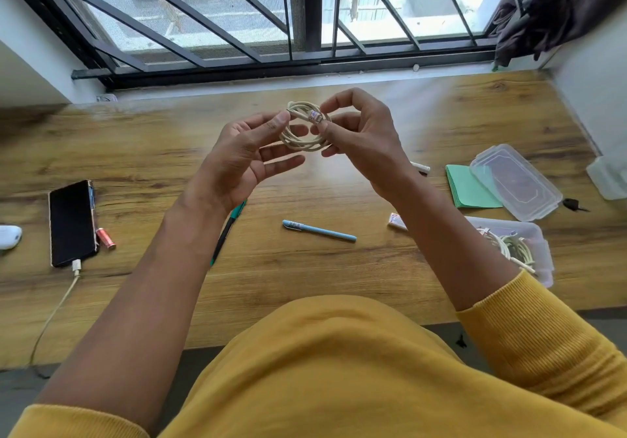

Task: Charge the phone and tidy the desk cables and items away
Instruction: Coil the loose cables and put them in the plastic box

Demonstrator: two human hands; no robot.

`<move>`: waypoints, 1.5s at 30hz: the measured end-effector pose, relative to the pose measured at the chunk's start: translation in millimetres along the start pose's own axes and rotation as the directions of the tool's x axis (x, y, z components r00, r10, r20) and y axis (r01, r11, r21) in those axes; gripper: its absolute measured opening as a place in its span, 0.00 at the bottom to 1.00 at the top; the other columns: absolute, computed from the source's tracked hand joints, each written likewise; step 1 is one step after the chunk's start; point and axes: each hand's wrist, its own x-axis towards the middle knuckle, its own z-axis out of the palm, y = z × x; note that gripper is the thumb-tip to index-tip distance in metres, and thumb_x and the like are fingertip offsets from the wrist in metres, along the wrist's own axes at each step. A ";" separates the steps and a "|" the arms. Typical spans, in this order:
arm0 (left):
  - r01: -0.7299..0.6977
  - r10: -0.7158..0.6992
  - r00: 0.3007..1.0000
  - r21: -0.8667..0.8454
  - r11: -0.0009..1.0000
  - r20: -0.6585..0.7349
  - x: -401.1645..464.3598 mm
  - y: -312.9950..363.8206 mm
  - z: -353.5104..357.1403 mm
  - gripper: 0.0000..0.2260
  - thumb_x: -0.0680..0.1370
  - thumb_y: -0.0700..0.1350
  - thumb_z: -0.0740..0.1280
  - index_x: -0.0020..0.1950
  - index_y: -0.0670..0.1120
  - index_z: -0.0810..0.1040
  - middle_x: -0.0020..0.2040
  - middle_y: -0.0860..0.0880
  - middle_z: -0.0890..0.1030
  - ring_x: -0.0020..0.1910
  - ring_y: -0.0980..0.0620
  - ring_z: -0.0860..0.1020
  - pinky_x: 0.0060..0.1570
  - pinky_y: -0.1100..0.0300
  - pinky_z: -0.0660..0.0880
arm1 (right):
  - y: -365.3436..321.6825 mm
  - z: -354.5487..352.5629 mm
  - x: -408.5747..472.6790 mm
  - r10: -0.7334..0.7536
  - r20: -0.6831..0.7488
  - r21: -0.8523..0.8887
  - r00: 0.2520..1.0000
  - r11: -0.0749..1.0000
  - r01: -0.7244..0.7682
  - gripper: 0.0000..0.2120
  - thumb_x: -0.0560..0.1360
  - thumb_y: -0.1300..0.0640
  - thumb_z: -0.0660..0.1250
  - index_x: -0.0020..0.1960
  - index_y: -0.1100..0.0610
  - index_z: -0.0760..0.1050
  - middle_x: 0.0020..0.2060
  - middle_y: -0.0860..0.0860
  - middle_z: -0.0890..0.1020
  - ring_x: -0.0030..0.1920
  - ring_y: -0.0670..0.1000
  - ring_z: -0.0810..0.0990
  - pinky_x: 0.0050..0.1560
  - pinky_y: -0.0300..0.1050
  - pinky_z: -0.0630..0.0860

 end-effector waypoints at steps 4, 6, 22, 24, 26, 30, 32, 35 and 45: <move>-0.012 0.016 0.999 0.080 0.997 -0.046 -0.1 -9.0 -0.4 0.10 0.84 0.40 0.69 0.64 0.40 0.83 0.58 0.39 0.86 0.55 0.43 0.85 0.54 0.48 0.84 | 3.2 -5.4 -0.7 0.025 0.012 -0.035 1.000 0.999 -0.025 0.17 0.78 0.66 0.73 0.65 0.61 0.74 0.45 0.60 0.88 0.46 0.60 0.88 0.48 0.54 0.86; -0.018 0.024 0.998 0.110 0.994 -0.053 0.6 -13.9 0.2 0.10 0.84 0.39 0.68 0.64 0.38 0.82 0.59 0.38 0.85 0.55 0.42 0.85 0.52 0.49 0.85 | 6.8 -8.0 -1.6 0.051 -0.008 -0.057 0.999 0.997 -0.051 0.17 0.78 0.67 0.72 0.66 0.62 0.76 0.47 0.58 0.88 0.46 0.58 0.88 0.49 0.55 0.86; -0.042 0.060 0.995 0.213 0.976 -0.077 -0.1 -69.1 58.4 0.09 0.80 0.36 0.74 0.60 0.37 0.85 0.50 0.38 0.88 0.46 0.40 0.88 0.47 0.50 0.87 | 27.9 -66.0 -56.7 0.304 -0.169 0.010 0.938 0.952 -0.306 0.10 0.73 0.62 0.80 0.54 0.61 0.86 0.44 0.61 0.88 0.44 0.58 0.89 0.45 0.52 0.87; -0.027 0.037 0.998 0.204 0.979 -0.044 1.6 -74.7 73.7 0.09 0.79 0.36 0.74 0.60 0.38 0.85 0.49 0.39 0.88 0.47 0.40 0.88 0.48 0.50 0.86 | 29.9 -81.5 -68.6 0.327 -0.182 0.049 0.927 0.945 -0.324 0.11 0.73 0.62 0.80 0.54 0.61 0.86 0.45 0.63 0.87 0.44 0.58 0.89 0.45 0.51 0.86; -0.014 0.016 1.000 0.206 0.978 -0.008 3.0 -80.0 90.0 0.10 0.78 0.35 0.76 0.59 0.39 0.85 0.49 0.39 0.89 0.47 0.40 0.88 0.47 0.52 0.86 | 31.8 -98.1 -81.1 0.343 -0.201 0.081 0.918 0.939 -0.333 0.11 0.74 0.63 0.79 0.56 0.62 0.86 0.48 0.67 0.86 0.45 0.60 0.89 0.45 0.49 0.86; -0.039 0.025 0.998 0.247 0.968 0.060 4.6 -93.8 124.3 0.13 0.76 0.34 0.77 0.60 0.36 0.84 0.47 0.38 0.88 0.44 0.41 0.88 0.46 0.51 0.86 | 35.3 -130.2 -104.4 0.358 -0.248 0.104 0.900 0.934 -0.343 0.09 0.73 0.64 0.79 0.53 0.62 0.86 0.44 0.59 0.89 0.43 0.59 0.89 0.43 0.49 0.86; -0.046 0.024 0.996 0.274 0.961 0.083 5.1 -101.5 141.9 0.12 0.75 0.33 0.78 0.59 0.37 0.85 0.46 0.38 0.87 0.43 0.42 0.88 0.46 0.49 0.86 | 37.3 -146.5 -114.9 0.372 -0.282 0.100 0.884 0.928 -0.359 0.10 0.73 0.66 0.79 0.54 0.64 0.85 0.43 0.62 0.88 0.40 0.57 0.88 0.42 0.50 0.87; -0.038 0.001 0.994 0.345 0.938 0.107 7.6 -114.5 166.6 0.11 0.75 0.35 0.79 0.56 0.41 0.85 0.42 0.42 0.87 0.41 0.44 0.88 0.46 0.46 0.86 | 42.1 -170.6 -131.3 0.400 -0.344 0.092 0.850 0.915 -0.393 0.10 0.73 0.67 0.78 0.54 0.66 0.84 0.44 0.69 0.86 0.39 0.59 0.87 0.40 0.50 0.87; -0.168 0.030 0.967 0.542 0.823 0.253 9.9 -143.1 236.7 0.15 0.74 0.41 0.82 0.59 0.41 0.86 0.47 0.46 0.87 0.44 0.51 0.88 0.43 0.52 0.87 | 56.9 -238.2 -175.0 0.415 -0.428 -0.011 0.803 0.886 -0.464 0.12 0.75 0.70 0.76 0.57 0.67 0.82 0.46 0.68 0.85 0.43 0.63 0.88 0.41 0.51 0.87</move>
